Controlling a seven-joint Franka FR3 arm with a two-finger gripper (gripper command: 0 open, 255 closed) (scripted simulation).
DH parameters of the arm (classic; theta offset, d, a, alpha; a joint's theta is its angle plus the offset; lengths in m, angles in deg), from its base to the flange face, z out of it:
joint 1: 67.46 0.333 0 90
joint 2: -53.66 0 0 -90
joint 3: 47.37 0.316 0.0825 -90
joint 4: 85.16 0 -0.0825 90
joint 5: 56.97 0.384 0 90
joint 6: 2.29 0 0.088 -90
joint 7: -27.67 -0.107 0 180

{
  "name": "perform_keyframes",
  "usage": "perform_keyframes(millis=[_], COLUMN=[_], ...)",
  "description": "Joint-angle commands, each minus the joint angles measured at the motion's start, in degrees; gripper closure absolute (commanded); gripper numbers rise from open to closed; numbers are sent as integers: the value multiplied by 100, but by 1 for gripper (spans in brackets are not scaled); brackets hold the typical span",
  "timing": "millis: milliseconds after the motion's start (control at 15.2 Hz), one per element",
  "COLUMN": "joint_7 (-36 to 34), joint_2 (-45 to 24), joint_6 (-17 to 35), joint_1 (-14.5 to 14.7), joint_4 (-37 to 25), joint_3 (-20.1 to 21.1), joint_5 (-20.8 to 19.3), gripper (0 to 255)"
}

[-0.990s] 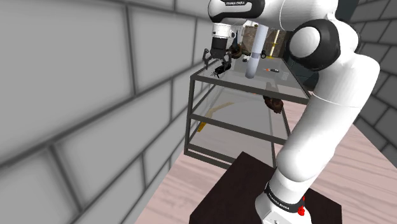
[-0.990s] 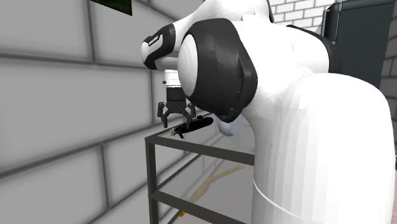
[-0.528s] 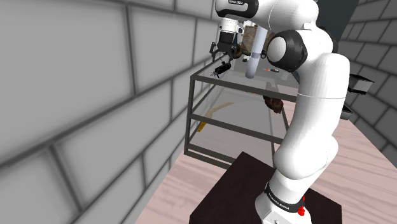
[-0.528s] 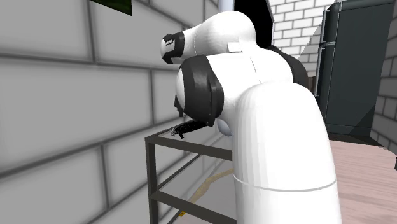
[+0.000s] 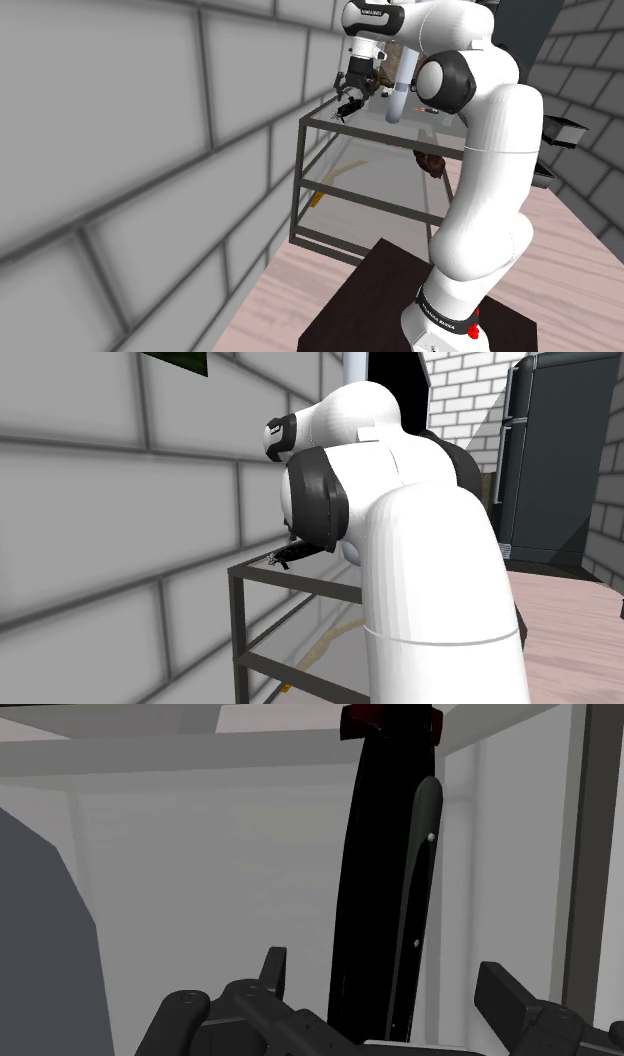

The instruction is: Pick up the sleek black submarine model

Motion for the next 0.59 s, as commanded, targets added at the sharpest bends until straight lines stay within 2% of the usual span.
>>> perform_keyframes(millis=[0,132,198,528], joint_7=[6,6,5,7], joint_2=[86,87,85,75], joint_6=[254,255,251,239], joint_1=[27,27,26,23], joint_4=[336,338,332,310], joint_3=[3,3,3,3], joint_5=[-21,-21,-20,-18], gripper=[0,0,255,255])
